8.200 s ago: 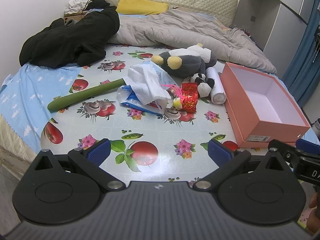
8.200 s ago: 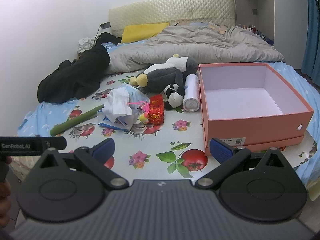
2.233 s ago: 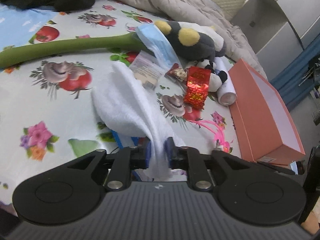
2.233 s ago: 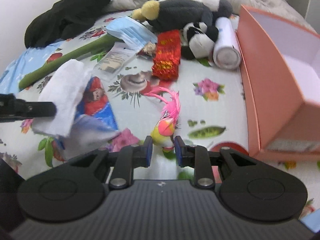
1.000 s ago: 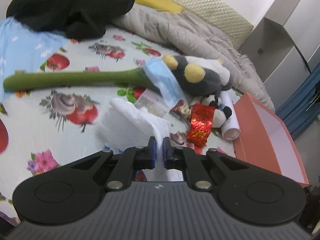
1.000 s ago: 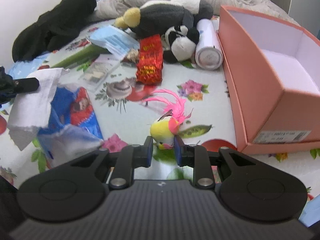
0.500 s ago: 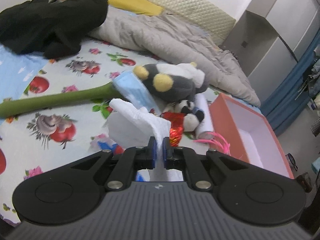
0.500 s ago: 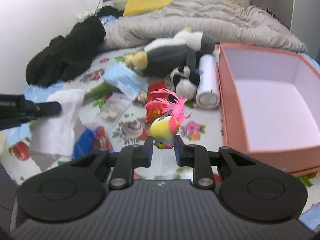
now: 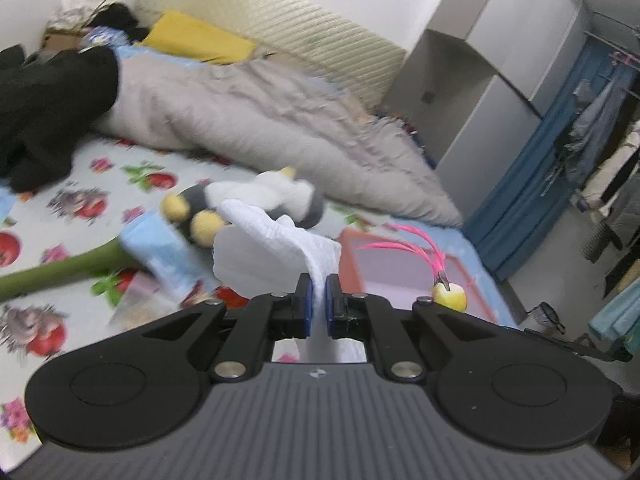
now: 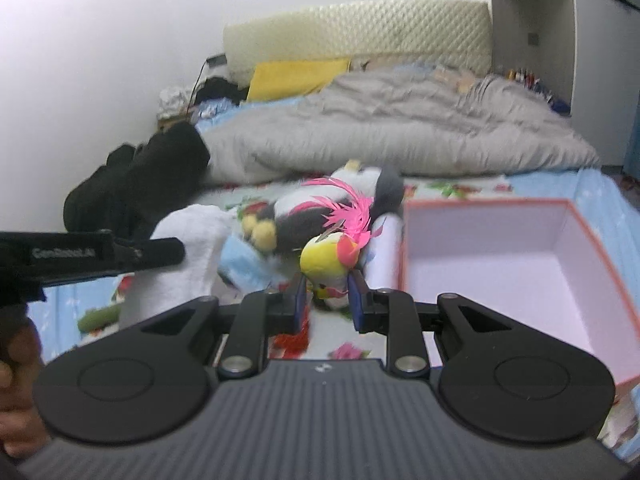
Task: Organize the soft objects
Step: 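Carry the tissue with the left tool while the right tool carries the bird over the pink box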
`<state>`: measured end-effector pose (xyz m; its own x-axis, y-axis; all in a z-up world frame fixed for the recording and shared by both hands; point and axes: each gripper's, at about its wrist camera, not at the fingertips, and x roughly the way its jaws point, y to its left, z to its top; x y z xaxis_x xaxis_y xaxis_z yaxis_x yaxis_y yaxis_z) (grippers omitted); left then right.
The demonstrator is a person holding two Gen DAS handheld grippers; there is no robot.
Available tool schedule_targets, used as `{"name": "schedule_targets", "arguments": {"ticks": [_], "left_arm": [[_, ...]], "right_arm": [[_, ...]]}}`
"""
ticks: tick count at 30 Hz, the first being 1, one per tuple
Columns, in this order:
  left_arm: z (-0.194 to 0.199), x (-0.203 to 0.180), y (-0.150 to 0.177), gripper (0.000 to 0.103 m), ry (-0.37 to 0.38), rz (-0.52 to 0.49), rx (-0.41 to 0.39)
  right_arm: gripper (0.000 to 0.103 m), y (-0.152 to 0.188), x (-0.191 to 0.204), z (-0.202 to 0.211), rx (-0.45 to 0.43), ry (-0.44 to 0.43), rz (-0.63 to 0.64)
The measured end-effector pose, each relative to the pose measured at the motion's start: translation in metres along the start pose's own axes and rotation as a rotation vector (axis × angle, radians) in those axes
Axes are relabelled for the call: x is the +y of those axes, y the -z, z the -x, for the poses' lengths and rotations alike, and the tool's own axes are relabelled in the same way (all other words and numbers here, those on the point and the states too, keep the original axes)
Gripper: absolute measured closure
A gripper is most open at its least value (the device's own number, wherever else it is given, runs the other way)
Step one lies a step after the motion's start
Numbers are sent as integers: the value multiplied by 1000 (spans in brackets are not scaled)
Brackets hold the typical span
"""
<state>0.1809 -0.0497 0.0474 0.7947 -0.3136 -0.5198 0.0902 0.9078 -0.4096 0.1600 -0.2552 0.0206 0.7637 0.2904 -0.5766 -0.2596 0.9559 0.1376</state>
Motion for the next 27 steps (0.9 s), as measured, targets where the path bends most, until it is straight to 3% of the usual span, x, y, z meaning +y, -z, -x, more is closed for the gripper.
{"name": "schedule_targets", "arguments": {"ticks": [11,21,27], "left_arm": [[-50,-86,-18,95,79,-51,7],[-160,-128,9,95,105,-90,191],[-222,-134,35,95,101,-114,331]], "right_arm": [[77,-37,-65,29,-76,40,-13],[77,-26,-148,-1,-8,120,-104],[77,-3,-196,-40,104,166,-180]]}}
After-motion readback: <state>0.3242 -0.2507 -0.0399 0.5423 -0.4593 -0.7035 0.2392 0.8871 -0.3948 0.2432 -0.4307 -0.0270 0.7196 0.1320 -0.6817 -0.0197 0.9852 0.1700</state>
